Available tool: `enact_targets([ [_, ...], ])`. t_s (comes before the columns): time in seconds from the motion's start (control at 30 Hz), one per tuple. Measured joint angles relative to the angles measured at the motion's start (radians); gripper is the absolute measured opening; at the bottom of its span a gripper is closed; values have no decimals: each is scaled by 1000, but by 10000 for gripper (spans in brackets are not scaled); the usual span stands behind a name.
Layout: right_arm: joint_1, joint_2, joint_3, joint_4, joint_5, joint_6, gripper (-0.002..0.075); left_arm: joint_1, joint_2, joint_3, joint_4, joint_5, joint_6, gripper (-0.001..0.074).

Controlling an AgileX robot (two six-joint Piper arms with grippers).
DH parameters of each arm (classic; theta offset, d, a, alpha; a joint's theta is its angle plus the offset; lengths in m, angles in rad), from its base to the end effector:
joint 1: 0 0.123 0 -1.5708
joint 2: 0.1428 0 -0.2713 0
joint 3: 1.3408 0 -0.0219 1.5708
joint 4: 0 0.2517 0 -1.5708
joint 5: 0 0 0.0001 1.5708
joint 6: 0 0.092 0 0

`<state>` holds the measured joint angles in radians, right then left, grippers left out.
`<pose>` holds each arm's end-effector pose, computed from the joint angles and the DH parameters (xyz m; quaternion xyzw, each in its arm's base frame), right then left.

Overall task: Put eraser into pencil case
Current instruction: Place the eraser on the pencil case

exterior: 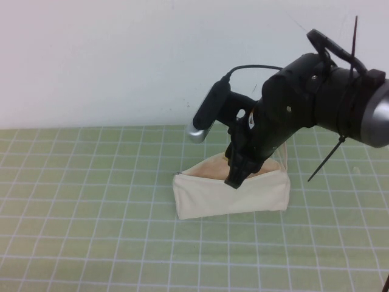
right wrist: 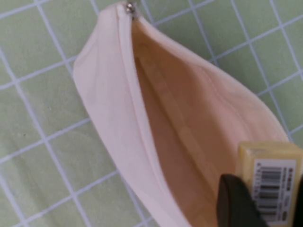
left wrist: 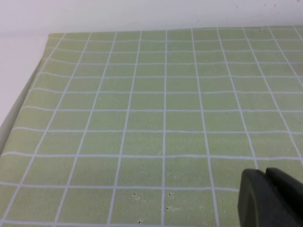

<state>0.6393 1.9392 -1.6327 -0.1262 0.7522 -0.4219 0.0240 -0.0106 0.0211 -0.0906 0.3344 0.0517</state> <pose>0.3539 0.2532 0.2507 -0.5095 0.8066 -0.0225 0.2988 0.0693 -0.0011 0.1765 -0.0138 0.7916 -0.0148 0.6108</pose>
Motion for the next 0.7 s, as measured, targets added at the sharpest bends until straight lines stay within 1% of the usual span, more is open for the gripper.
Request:
enact_targets([
  [0.2,-2,18,5,0,-28,5,210,0,0,0,-4,0,0,-1],
  [0.27,-2,18,5,0,-28,14,232,0,0,0,-4,0,0,-1],
  [0.4,-2,18,5,0,-40,24,320,0,0,0,-6,0,0,-1],
  [0.5,-2,18,5,4,-44,46,340,0,0,0,-6,0,0,-1],
  [0.6,-2,4,5,11,-34,106,328,0,0,0,-6,0,0,-1],
  [0.67,-2,-29,5,27,-19,142,277,0,0,0,-6,0,0,-1],
  [0.7,-2,-52,5,37,-11,153,237,0,0,0,-6,0,0,-1],
])
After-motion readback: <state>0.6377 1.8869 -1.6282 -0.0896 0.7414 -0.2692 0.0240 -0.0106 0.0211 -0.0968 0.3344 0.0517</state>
